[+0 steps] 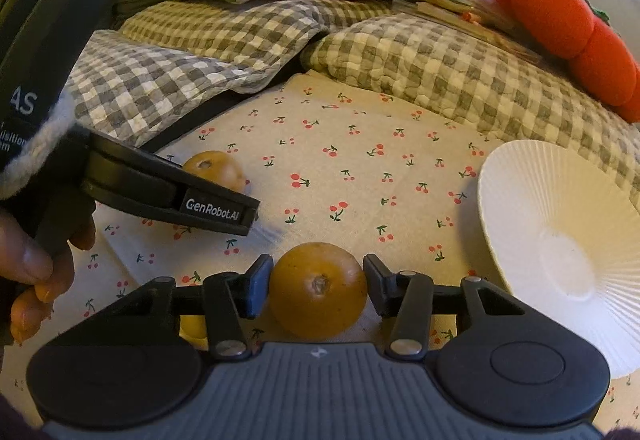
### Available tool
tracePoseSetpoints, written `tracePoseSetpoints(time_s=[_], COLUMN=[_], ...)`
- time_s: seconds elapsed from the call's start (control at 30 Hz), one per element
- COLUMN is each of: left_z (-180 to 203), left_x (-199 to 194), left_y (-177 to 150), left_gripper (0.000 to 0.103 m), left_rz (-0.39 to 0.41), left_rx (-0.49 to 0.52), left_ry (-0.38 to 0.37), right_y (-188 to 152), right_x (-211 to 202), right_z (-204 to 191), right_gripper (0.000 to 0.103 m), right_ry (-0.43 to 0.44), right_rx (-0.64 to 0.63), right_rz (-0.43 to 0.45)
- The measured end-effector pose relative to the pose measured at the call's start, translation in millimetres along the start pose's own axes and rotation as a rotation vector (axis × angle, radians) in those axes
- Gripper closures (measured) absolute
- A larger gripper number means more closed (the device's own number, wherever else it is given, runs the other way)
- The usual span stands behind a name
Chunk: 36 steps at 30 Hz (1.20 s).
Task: Organize fruits
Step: 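Grasp the brown pear with the left tool while the right tool grasps an orange, then carry both fruits to the white plate and open both tools to release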
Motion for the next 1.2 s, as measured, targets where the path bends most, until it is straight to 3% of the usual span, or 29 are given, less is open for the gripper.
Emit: tracePoseSetpoints(time_s=[0.17, 0.53, 0.8, 1.2], left_z=[-1, -4, 10, 38], left_x=[0, -7, -17, -33], left_y=[-1, 2, 4, 7], left_gripper=[0.063, 0.063, 0.063, 0.063], left_rz=[0.001, 0.002, 0.025, 0.066], left_rx=[0.023, -0.043, -0.028, -0.005], left_ry=[-0.007, -0.053, -0.04, -0.04], right_y=[-2, -2, -5, -4], right_x=[-4, -15, -22, -54], right_z=[-3, 12, 19, 75], right_gripper=[0.058, 0.058, 0.058, 0.058], right_ry=[0.015, 0.047, 0.054, 0.101], right_rx=[-0.003, 0.073, 0.096, 0.275], right_rz=[0.009, 0.044, 0.06, 0.148])
Point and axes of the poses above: each gripper's, at about its wrist camera, not at the fingertips, and x roughly the way its jaws point, z to its right, y to its top, the point moved 6 cm from there along x, roughly the way its jaws point, and after that the axes turned 12 degrees about -z, right-handed, at the moved point
